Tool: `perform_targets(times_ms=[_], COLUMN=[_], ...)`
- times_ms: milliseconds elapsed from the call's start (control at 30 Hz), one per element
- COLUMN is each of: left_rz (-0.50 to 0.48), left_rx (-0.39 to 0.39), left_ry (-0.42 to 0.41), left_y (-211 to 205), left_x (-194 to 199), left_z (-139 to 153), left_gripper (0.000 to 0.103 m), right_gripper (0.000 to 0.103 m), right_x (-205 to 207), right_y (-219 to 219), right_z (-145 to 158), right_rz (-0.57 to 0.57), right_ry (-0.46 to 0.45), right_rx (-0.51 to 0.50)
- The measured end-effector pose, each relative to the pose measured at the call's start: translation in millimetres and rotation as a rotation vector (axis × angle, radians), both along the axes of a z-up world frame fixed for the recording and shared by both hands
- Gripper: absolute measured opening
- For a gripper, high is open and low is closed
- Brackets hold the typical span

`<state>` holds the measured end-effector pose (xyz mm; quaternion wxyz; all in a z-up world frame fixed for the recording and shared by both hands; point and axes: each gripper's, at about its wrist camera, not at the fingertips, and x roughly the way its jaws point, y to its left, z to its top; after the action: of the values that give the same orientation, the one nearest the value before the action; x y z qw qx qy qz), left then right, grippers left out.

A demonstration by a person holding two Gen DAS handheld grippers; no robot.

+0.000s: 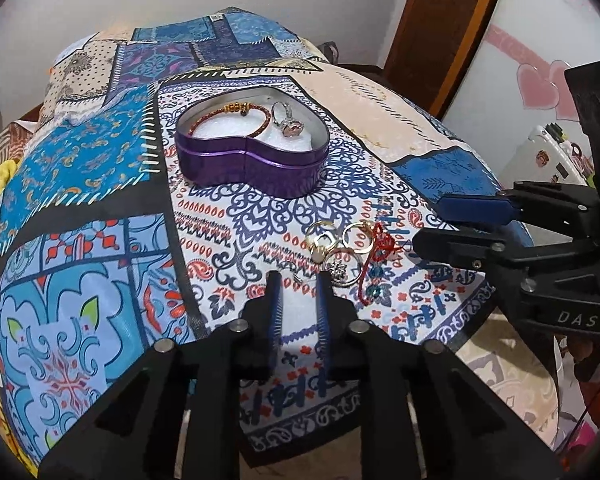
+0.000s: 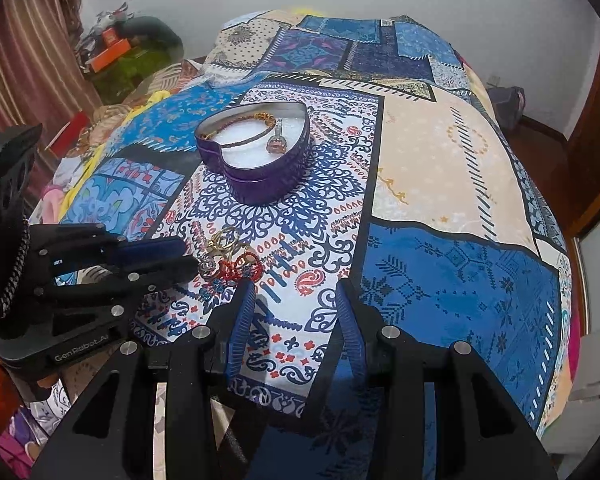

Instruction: Organize jewelry

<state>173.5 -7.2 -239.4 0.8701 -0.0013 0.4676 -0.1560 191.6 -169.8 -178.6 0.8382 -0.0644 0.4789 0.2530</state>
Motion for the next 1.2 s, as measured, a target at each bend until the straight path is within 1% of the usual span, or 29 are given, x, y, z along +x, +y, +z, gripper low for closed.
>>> perform_targets(times_ms=[133,200,367,467,533,633,733,767,833,967,1100,1200], left_rz=[0.006,0.015,0.042,0.062,0.069,0.118,0.145,0.147,0.155,0.167,0.15,0.147], left_rx=[0.0,0.006,0.021,-0.01,-0.038,-0.039,-0.046,-0.048,-0.044,-0.051,-0.064,-0.041], left_ry=[-0.005,-0.012,-0.038,-0.033,-0.013,-0.021,-0.019,-0.017,-0.011,0.012,0.027,0.023], left_y=[-2,-4,-5,1,5,13,17,17,16,13,6,1], left_x=[4,5,4,3,3,-1,-2,-1,1,12,20,24], left_z=[-1,-2,1,3,5,13,19,21,20,12,6,4], left_gripper=[0.002,0.0,0.0,0.0,0.0,0.0,0.004,0.01,0.019,0.019,0.019,0.018], right_gripper=[0.038,0.038,0.038,0.038,0.038,0.038,0.038,0.038,0.038,0.038,0.038,0.038], right_x=[1,1,1,2,3,3,4,4,3,2,1,2], right_y=[-3,-4,-7,-9,-10,-10,-11,-11,-11,-11,-12,-13], right_z=[0,0,2,3,4,4,4,4,4,5,5,5], right_rz=[-0.002,-0.004,-0.008,-0.011,-0.013,-0.014,-0.014,-0.015,-0.016,-0.015,-0.013,-0.014], right_ry=[0.001,0.002,-0.001,-0.004,-0.004,-0.006,-0.004,-0.004,-0.002,-0.004,-0.003,-0.005], right_rx=[0.005,0.006,0.007,0.007,0.007,0.007,0.01,0.012,0.014,0.016,0.019,0.019])
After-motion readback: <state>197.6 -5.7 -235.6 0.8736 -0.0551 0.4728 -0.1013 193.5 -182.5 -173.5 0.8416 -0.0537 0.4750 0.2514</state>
